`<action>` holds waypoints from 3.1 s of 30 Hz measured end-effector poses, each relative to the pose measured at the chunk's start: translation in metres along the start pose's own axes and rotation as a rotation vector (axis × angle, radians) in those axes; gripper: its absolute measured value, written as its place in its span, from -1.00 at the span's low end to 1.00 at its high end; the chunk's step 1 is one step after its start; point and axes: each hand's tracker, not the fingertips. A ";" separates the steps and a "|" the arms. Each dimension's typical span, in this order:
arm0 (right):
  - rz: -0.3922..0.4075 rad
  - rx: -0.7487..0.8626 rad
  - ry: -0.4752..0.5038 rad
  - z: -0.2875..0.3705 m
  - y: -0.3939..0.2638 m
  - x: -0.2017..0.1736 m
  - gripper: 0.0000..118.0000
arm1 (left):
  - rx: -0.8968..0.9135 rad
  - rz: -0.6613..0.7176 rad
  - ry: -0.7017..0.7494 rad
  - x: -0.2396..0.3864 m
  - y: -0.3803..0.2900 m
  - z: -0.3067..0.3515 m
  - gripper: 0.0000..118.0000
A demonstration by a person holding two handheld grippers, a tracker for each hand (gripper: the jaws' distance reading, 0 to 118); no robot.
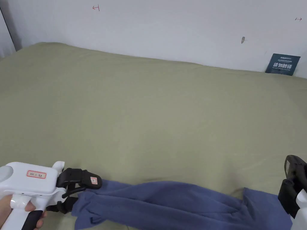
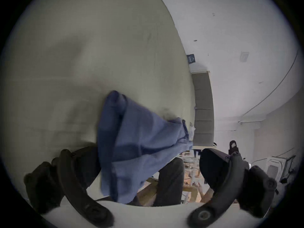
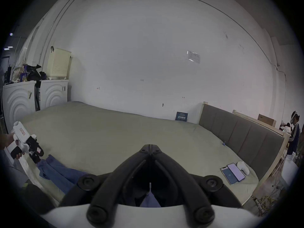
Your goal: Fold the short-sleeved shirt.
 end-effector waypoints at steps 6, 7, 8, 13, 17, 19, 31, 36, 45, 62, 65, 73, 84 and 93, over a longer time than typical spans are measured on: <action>0.005 -0.008 0.014 0.002 0.000 -0.002 -0.99 | -0.002 0.007 0.014 0.002 0.006 -0.022 -0.31; 0.004 -0.005 0.018 0.002 0.000 -0.001 -0.99 | -0.006 -0.017 0.132 0.002 0.005 -0.025 -0.60; 0.003 -0.004 0.019 0.003 0.000 -0.001 -0.99 | 0.000 -0.020 0.160 0.000 0.005 -0.027 -0.86; -0.011 0.008 0.024 0.008 0.003 0.003 -0.99 | 0.026 0.029 0.055 0.004 0.000 -0.014 -0.86; -0.039 0.022 0.018 0.008 0.006 0.010 -0.99 | 0.084 0.036 0.046 0.008 -0.001 0.009 -0.86; -0.051 0.025 0.019 0.009 0.007 0.013 -0.99 | 0.118 0.018 0.057 0.013 -0.002 0.027 -0.86; -0.075 0.063 0.004 0.017 0.014 0.032 -0.99 | 0.202 -0.120 0.261 0.071 -0.016 0.080 -0.86; -0.078 0.066 -0.008 0.021 0.011 0.040 -0.99 | 0.166 -0.286 0.320 0.158 -0.034 0.042 -0.86; -0.112 0.054 -0.038 0.027 0.002 0.061 -0.99 | 0.035 -0.480 0.512 0.234 -0.058 -0.086 -0.86; -0.142 0.014 -0.091 0.026 -0.009 0.087 -0.99 | 0.048 -0.412 0.293 0.224 -0.071 -0.150 -0.99; -0.152 0.017 -0.077 0.023 -0.009 0.085 -0.99 | 0.106 -0.387 0.335 0.210 -0.059 -0.119 -1.00; -0.142 -0.001 -0.069 0.021 -0.011 0.082 -0.99 | -0.045 -0.319 0.279 0.173 -0.040 -0.181 -1.00; -0.120 -0.045 -0.074 0.012 -0.023 0.082 -0.99 | -0.182 -0.304 0.252 0.151 -0.080 -0.265 -1.00; -0.118 -0.027 -0.052 0.007 -0.014 0.072 -0.99 | 0.023 -0.365 0.193 0.184 -0.057 -0.125 -1.00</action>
